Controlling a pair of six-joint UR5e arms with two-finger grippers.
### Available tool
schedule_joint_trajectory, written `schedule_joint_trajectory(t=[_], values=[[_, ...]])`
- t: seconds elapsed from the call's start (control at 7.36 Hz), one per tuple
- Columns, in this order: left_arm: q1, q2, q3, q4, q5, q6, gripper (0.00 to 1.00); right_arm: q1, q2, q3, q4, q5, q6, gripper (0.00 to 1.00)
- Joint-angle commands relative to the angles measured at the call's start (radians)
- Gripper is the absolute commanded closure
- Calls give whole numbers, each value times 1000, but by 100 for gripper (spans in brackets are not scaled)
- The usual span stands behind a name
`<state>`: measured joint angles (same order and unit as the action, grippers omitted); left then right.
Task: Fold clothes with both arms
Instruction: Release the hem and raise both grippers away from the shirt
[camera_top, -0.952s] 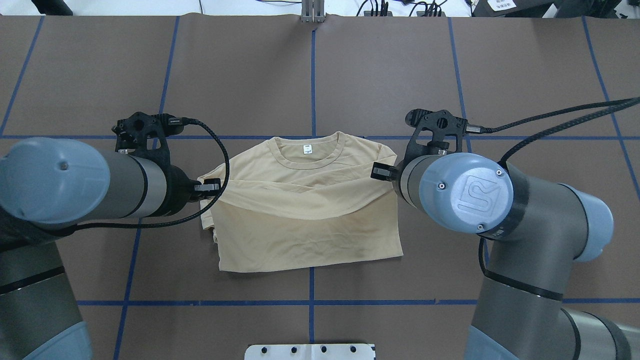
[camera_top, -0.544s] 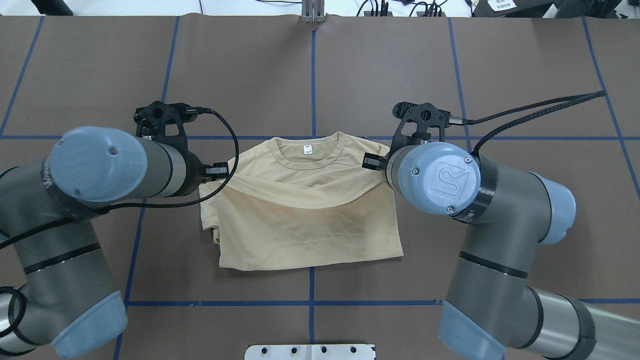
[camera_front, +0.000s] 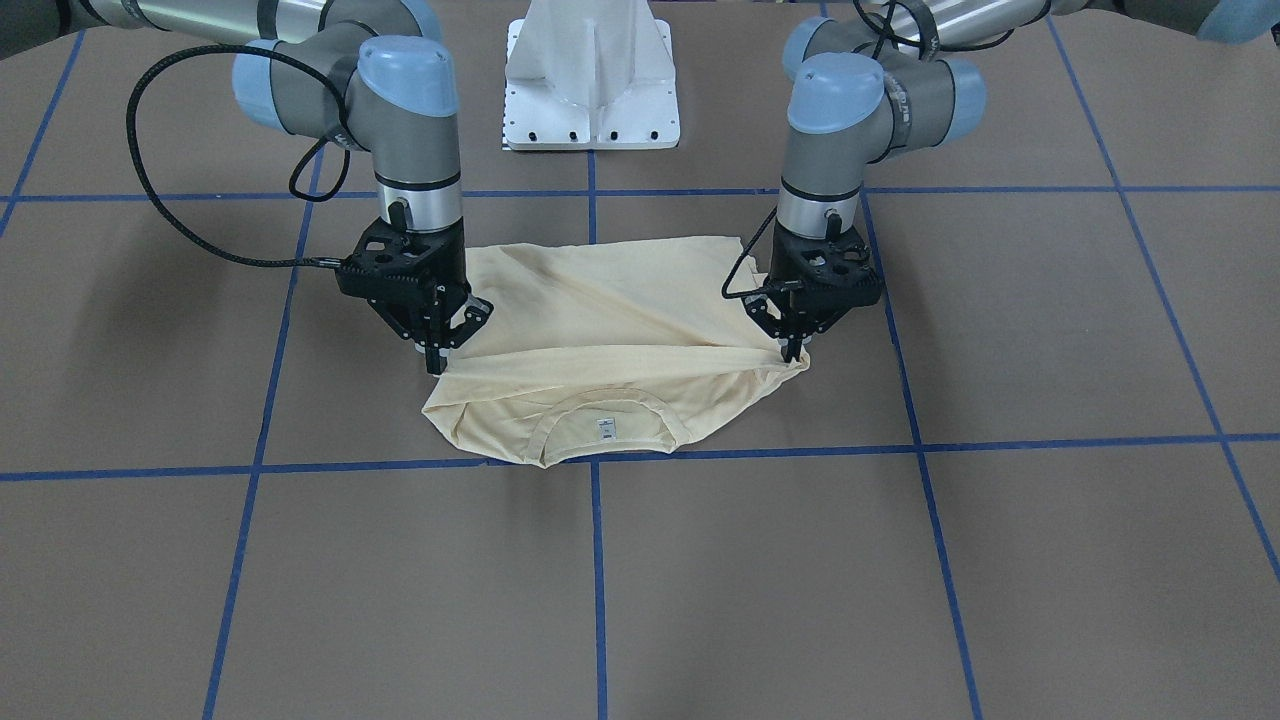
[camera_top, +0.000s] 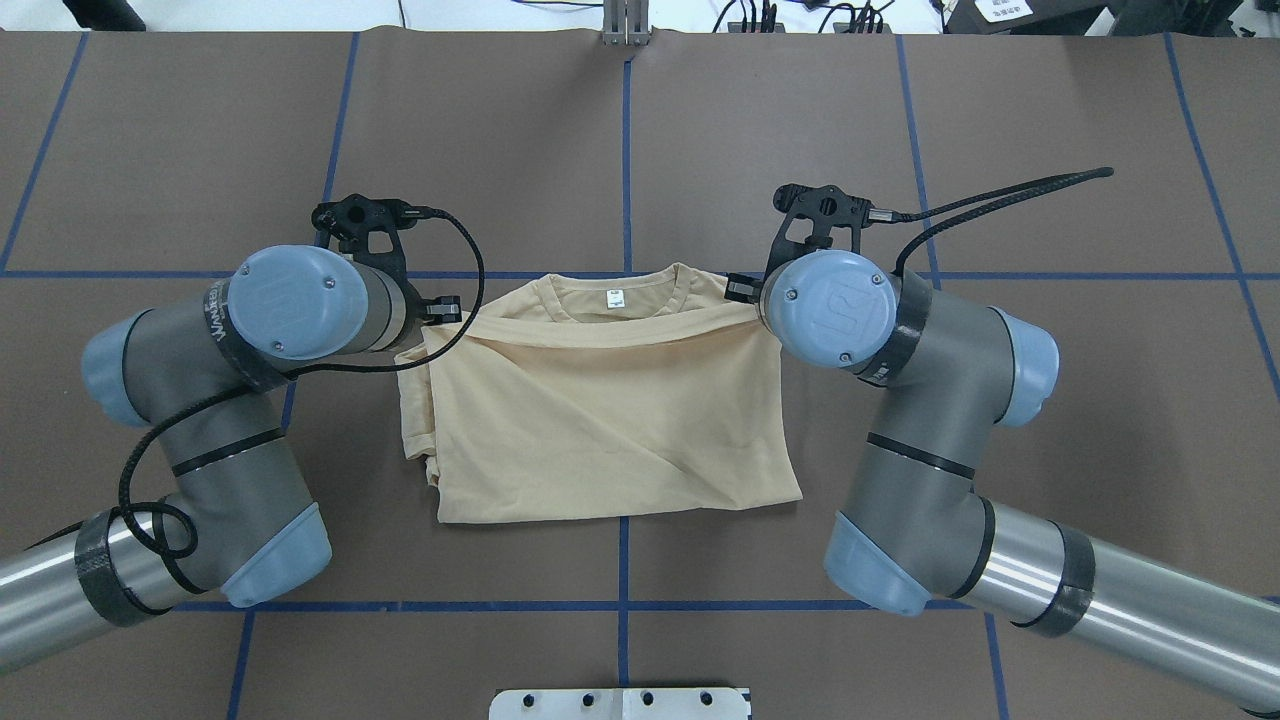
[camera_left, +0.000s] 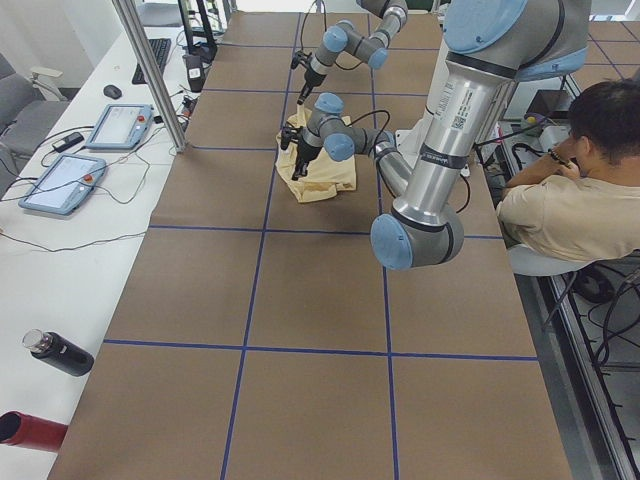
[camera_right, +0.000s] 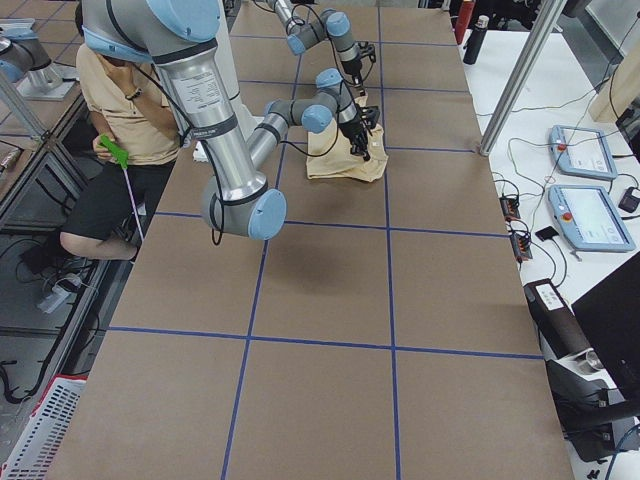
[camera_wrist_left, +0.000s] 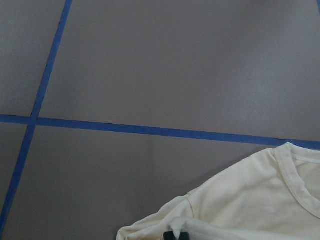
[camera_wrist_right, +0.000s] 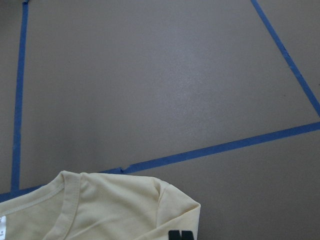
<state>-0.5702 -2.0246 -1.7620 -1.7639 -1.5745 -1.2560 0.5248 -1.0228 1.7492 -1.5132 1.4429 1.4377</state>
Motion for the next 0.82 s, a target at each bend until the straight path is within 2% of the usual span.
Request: schedule_joint_trajectory(t=[0.0,0.14,0.27,0.41,0.54,0.68], values=[[-14,-10,26,-37,5,60,100,26,36,-54,7,10,-28,100],[-22,-9,29,-39,5,75,100,32,36,-56,7,10,-34,85],[-28,-9,29,-39,4,90,43,32,38,-56,7,10,-34,44],[-42,-6,18,-40,4,154,0,44,46,-56,7,14,-40,1],[-51,3,-2,-42,-4,183,0,60,50,-54,8,72,-52,1],[-53,32,-63,-43,-9,214,0,84,46,-30,5,155,-103,1]])
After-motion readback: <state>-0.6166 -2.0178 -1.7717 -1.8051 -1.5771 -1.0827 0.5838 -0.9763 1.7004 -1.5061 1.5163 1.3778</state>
